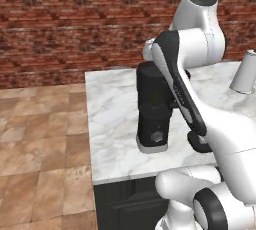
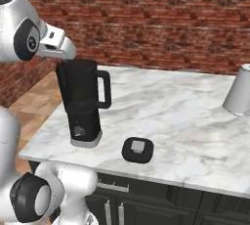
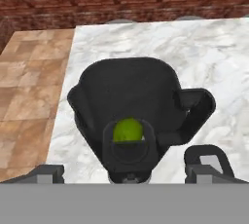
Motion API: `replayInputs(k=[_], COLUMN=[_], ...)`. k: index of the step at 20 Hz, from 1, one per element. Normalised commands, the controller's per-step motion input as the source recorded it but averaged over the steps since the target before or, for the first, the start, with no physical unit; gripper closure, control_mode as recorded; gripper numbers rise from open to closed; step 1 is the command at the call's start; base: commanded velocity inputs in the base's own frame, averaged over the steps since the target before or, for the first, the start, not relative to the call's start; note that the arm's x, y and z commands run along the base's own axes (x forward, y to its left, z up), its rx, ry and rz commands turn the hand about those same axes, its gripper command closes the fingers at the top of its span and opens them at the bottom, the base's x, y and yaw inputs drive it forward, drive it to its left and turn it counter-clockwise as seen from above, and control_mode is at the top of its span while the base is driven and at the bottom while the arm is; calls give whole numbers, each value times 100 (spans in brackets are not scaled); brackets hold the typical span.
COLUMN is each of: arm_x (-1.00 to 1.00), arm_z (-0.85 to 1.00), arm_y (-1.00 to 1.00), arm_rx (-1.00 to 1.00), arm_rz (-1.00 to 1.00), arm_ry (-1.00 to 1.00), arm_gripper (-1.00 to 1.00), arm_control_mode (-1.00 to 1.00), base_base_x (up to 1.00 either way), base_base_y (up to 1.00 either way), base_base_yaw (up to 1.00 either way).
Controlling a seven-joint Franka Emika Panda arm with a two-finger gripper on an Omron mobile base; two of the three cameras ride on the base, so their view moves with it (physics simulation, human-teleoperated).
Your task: Grab the lime and garlic from the fridge, place them in the blender, close the lid, and turn on the blender to create a marinade.
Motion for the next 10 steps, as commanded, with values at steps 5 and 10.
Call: replayInputs(k=[5, 10], arm_x=[-100, -88], arm_z=[-17, -47], arm_y=[-9, -20], arm_rx=[0, 1], arm_rz=[0, 0], arm_ry=[-5, 1], arm_gripper=[-100, -100], arm_control_mode=[-100, -100], base_base_x=[0, 0], base_base_y=[0, 0], base_base_yaw=[0, 0])
